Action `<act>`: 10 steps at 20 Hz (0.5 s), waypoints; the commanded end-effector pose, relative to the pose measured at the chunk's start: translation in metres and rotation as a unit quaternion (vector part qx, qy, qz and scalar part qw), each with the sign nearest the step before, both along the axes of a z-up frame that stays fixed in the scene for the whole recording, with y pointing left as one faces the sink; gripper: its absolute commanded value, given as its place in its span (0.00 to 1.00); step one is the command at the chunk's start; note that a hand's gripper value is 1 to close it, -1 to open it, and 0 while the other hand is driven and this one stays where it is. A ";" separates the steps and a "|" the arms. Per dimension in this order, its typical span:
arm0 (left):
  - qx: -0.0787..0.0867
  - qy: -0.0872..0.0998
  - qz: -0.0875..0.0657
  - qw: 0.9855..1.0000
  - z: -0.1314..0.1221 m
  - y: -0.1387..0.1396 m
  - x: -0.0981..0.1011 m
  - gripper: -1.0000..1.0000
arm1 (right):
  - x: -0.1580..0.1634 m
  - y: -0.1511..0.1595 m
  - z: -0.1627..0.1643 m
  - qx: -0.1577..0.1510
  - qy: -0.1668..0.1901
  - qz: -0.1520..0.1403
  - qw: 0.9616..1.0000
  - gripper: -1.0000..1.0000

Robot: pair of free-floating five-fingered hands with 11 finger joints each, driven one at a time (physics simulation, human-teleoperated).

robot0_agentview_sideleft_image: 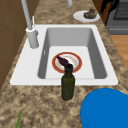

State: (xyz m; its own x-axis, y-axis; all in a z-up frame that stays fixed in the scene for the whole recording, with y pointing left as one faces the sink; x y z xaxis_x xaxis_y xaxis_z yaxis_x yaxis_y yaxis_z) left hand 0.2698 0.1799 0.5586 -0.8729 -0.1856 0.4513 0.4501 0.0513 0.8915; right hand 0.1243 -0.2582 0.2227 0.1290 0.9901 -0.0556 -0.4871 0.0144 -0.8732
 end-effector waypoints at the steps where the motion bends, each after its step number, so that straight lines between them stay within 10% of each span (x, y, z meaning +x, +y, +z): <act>1: 0.006 -0.003 -0.001 1.000 -0.029 0.024 -0.028 1.00 | 0.000 0.000 0.000 0.000 0.000 0.000 1.000 0.50; 10: 0.003 -0.003 -0.005 1.000 -0.104 0.092 -0.076 1.00 | 0.000 0.000 0.000 0.000 0.000 0.000 1.000 0.50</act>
